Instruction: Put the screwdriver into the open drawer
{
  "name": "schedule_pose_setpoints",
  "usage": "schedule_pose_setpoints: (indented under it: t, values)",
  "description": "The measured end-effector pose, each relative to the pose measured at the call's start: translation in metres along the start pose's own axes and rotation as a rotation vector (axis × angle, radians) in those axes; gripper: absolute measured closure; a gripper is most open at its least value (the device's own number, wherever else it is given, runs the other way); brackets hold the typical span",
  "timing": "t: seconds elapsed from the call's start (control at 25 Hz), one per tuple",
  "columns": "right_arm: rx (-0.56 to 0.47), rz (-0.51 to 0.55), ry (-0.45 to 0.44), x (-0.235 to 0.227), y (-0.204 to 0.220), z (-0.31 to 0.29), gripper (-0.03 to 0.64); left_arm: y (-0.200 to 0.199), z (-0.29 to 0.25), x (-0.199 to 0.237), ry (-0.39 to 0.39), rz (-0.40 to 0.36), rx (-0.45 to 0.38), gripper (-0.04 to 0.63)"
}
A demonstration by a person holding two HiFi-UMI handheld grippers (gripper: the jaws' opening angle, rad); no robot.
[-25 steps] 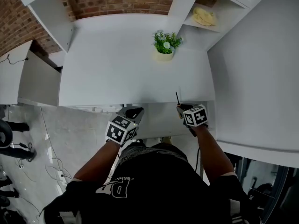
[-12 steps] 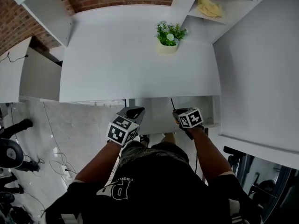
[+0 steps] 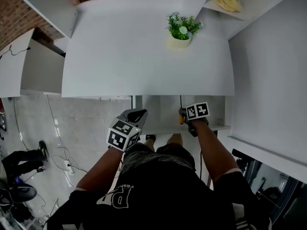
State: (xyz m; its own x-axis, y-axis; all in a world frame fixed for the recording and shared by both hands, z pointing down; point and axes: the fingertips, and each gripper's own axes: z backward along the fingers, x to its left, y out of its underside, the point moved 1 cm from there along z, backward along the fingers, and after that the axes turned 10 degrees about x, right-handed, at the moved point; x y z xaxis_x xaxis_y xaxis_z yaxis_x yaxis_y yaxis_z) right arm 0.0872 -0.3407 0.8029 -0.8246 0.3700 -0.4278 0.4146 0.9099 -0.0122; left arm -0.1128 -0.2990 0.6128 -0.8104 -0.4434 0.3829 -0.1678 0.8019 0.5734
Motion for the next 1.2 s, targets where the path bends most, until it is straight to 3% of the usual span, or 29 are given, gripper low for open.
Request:
schedule_pose_setpoints:
  t: [0.44,1.2]
  values:
    - [0.005,-0.153,-0.032,-0.013,-0.006,-0.029,0.543,0.019,0.003,0.006,-0.018,0.054,0.015,0.577]
    - [0.003,-0.144,-0.016,-0.015,-0.008,-0.036,0.540,0.021,0.007,0.013,-0.014,0.054,0.010,0.577]
